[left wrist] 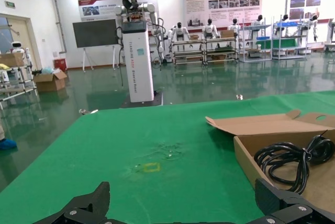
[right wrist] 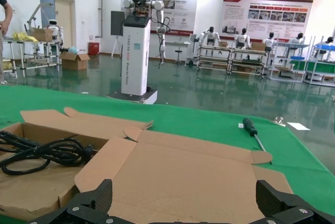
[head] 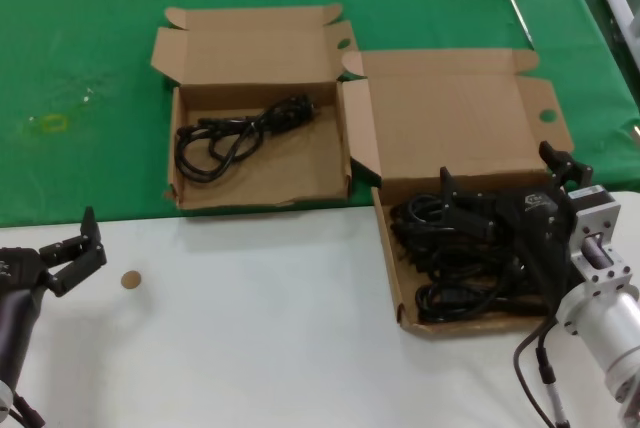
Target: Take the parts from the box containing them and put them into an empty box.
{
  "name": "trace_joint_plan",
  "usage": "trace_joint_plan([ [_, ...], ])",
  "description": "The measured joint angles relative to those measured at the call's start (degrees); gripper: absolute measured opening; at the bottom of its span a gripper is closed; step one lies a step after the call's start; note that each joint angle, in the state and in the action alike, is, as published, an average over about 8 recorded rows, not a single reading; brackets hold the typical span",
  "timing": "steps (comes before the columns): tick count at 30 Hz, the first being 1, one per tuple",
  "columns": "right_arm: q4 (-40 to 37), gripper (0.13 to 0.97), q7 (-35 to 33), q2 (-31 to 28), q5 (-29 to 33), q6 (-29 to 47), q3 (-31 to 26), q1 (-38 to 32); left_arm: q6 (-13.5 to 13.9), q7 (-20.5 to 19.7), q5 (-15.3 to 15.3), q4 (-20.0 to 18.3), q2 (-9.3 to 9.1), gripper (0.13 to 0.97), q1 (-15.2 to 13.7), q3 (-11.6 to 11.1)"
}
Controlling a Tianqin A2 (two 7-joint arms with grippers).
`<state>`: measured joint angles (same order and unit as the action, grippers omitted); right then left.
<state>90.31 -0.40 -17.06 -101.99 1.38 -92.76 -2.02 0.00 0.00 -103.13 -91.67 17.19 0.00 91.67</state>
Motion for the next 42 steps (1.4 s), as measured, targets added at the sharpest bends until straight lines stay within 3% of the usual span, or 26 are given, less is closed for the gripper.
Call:
trace_joint_plan([
  [42,0.0,0.966,0.0,0.0,0.0,0.0,0.0,0.0,0.0,0.0,0.0,0.0,0.0,0.966,0.0,0.0],
])
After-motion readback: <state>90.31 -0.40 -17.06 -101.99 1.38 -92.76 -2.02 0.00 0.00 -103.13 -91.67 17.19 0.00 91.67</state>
